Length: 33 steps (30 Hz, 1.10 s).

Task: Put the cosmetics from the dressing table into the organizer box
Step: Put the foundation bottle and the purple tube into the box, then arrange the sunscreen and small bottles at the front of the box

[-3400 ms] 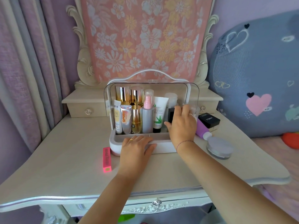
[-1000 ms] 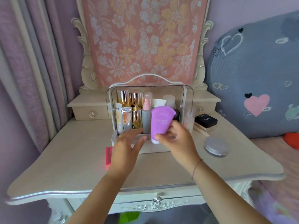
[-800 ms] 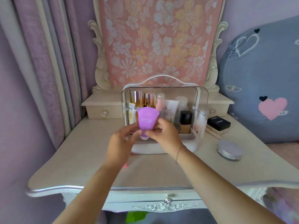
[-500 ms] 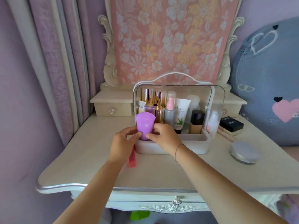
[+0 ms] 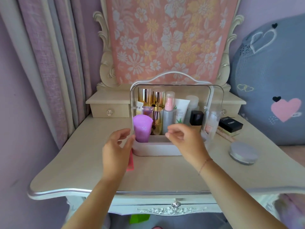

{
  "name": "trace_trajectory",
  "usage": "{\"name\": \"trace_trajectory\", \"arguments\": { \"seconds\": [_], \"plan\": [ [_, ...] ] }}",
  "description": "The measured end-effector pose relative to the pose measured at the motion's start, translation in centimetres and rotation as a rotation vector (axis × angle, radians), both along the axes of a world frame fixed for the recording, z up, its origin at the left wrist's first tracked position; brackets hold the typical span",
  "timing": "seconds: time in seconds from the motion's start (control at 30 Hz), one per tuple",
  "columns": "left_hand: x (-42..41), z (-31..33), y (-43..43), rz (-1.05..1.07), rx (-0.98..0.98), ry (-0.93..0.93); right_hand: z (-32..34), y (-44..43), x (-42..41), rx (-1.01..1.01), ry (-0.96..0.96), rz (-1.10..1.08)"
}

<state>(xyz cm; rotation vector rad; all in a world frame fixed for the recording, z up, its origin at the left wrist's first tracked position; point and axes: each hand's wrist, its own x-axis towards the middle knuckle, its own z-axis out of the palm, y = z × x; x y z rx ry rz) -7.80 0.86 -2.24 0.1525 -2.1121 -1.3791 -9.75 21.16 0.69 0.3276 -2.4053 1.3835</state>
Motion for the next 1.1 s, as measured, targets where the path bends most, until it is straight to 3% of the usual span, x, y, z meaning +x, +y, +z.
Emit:
{"name": "trace_trajectory", "arguments": {
  "seconds": [0.13, 0.27, 0.37, 0.47, 0.7, 0.97, 1.1],
  "plan": [
    [2.6, -0.2, 3.7, -0.068, -0.088, 0.088, 0.4, 5.9, 0.7, -0.095, 0.146, -0.245],
    [1.9, -0.3, 7.2, -0.232, -0.377, 0.166, 0.1, 10.8, -1.6, -0.235, 0.092, -0.494],
    [0.6, -0.7, 8.8, -0.302, -0.567, 0.134, -0.6, 12.5, -4.1, -0.287, -0.092, -0.422],
    [0.2, -1.4, 9.3, -0.291, -0.619, 0.131, -1.2, 12.7, -6.2, -0.288, -0.225, -0.274],
    [0.1, -1.6, 9.2, -0.313, -0.569, 0.158, -1.6, 12.7, -6.7, -0.277, -0.189, -0.237],
    [0.6, -1.3, 9.0, -0.309, -0.469, 0.147, 0.1, 11.5, 0.7, -0.321, 0.100, -0.340],
    [1.4, -1.0, 7.8, -0.167, -0.274, 0.152, 2.2, 8.5, 2.9, -0.449, 0.114, -0.087]
  ]
}}
